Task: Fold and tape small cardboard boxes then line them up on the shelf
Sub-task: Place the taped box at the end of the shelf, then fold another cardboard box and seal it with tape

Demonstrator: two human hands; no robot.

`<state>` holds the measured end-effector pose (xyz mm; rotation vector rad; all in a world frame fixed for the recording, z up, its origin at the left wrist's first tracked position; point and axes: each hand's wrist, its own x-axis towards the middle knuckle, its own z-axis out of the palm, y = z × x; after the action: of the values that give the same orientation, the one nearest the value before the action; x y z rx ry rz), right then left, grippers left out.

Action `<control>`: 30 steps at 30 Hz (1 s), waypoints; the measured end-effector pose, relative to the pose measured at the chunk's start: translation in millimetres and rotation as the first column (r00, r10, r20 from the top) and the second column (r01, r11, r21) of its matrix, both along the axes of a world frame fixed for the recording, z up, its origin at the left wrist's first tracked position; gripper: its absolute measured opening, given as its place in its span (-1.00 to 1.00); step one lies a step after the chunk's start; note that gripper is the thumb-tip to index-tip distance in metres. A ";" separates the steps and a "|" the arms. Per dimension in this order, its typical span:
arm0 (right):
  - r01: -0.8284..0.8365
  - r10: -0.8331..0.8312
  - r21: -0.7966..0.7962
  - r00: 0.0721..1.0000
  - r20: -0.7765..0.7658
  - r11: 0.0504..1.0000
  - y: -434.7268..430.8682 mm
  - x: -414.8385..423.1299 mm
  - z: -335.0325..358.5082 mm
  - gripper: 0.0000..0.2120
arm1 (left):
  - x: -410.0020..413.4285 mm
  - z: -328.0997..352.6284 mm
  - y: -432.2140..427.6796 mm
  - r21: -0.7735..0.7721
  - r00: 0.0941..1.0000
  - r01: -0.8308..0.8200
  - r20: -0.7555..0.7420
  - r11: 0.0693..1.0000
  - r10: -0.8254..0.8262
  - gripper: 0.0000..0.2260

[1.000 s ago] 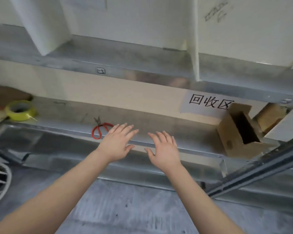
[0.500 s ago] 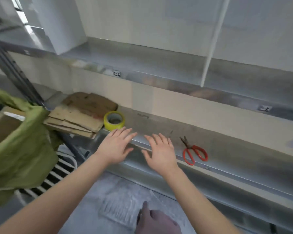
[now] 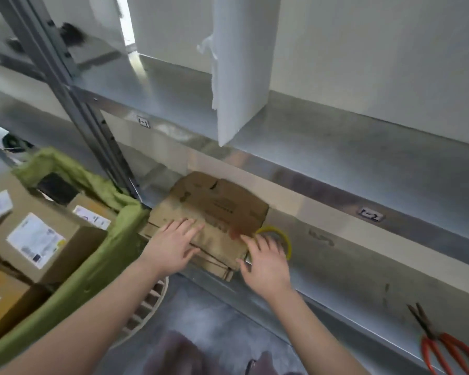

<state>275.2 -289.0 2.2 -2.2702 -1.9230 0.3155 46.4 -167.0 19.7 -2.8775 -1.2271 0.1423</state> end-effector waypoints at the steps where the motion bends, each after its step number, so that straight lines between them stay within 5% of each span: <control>1: 0.010 -0.010 0.002 1.000 0.003 1.000 11.8 -8.4 -1.8 -0.44 | -5.7 -1.5 15.9 -0.005 1.000 0.017 0.002 1.000 -0.017 -0.45; 9: 0.213 -0.212 -0.003 0.975 0.057 0.977 74.4 -71.7 -14.5 -0.44 | -44.7 -15.5 124.9 -0.015 0.977 0.209 -0.028 0.978 -0.210 -0.46; 18: 0.431 -0.427 -0.074 0.902 0.058 0.899 69.5 -93.2 -34.1 -0.47 | -64.1 -45.4 163.3 -0.140 0.963 0.249 -0.068 0.958 -0.261 -0.46; 25: 0.594 -0.629 -0.228 0.764 -0.140 0.772 62.0 -87.4 -42.4 -0.40 | -54.0 -46.9 167.5 -0.244 0.996 0.017 -0.080 0.970 -0.037 -0.37; 30: 0.680 -0.721 -0.244 0.627 -0.295 0.691 72.9 -86.1 -36.3 -0.33 | -47.1 -39.1 174.6 -0.467 0.990 -0.121 0.008 0.876 0.141 -0.25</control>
<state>189.0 -216.1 -34.1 -2.5755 -0.7400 0.6824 -0.6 7.6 -19.4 -3.1974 -1.5913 0.4403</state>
